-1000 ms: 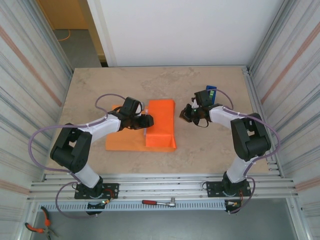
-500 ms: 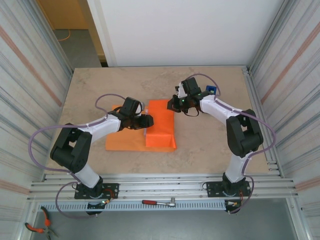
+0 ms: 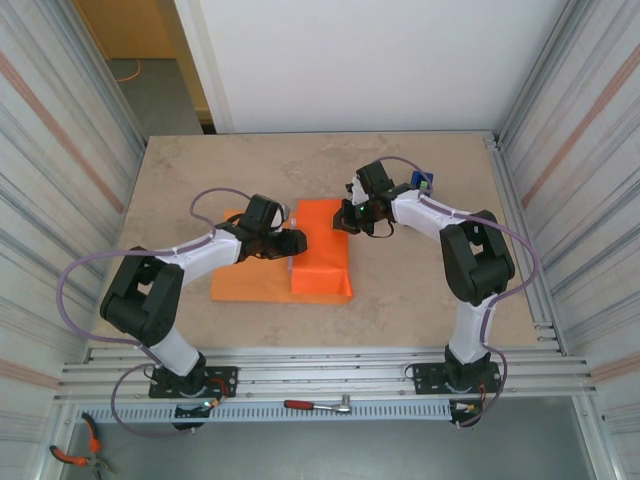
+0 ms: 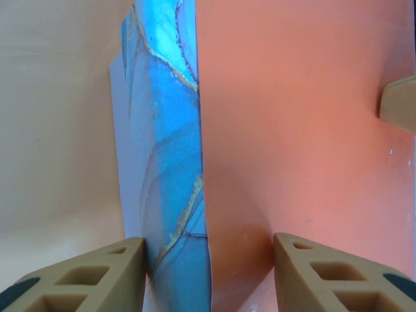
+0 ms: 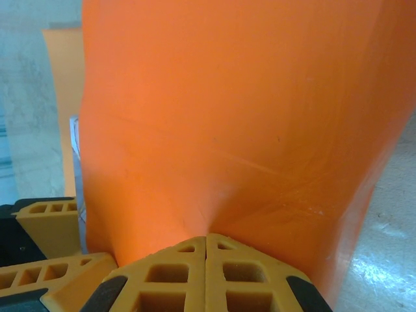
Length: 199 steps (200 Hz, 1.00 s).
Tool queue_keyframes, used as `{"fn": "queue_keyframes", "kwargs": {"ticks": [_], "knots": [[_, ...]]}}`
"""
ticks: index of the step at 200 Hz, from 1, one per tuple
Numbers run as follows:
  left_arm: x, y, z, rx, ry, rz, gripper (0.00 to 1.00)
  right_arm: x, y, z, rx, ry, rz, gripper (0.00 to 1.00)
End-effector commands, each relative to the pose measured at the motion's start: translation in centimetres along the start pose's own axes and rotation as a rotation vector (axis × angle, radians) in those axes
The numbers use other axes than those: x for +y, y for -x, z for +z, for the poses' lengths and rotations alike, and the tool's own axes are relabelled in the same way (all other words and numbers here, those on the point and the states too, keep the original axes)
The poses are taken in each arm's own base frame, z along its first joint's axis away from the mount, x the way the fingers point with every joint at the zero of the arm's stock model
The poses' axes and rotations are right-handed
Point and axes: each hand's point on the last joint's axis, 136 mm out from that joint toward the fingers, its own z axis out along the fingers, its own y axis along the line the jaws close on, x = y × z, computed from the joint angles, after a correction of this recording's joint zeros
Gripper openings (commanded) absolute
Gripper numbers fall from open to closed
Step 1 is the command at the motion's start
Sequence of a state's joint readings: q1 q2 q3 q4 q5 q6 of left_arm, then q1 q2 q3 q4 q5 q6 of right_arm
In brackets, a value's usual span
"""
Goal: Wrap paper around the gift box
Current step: First fold the wrapping paper around the gift box, then second fold the wrapping paper around the gift box.
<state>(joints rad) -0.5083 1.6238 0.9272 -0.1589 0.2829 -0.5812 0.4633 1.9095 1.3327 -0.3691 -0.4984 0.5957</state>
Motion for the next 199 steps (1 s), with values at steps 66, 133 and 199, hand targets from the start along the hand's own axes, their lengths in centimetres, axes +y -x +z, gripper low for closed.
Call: {"fn": "queue_keyframes", "kwargs": {"ticks": [66, 133, 199], "knots": [[0.5, 0.8, -3.8, -0.042, 0.038, -0.007, 0.62, -3.7, -1.7, 1.1, 0.06, -0.08, 0.019, 0.0], [10.9, -0.3, -8.4, -0.145, 0.202, -0.313, 0.68, -4.1, -2.3, 1.3, 0.073, -0.085, 0.019, 0.0], [18.5, -4.4, -10.9, -0.178, 0.43, -0.556, 0.75, -4.2, -2.6, 1.3, 0.079, -0.087, 0.016, 0.0]]}}
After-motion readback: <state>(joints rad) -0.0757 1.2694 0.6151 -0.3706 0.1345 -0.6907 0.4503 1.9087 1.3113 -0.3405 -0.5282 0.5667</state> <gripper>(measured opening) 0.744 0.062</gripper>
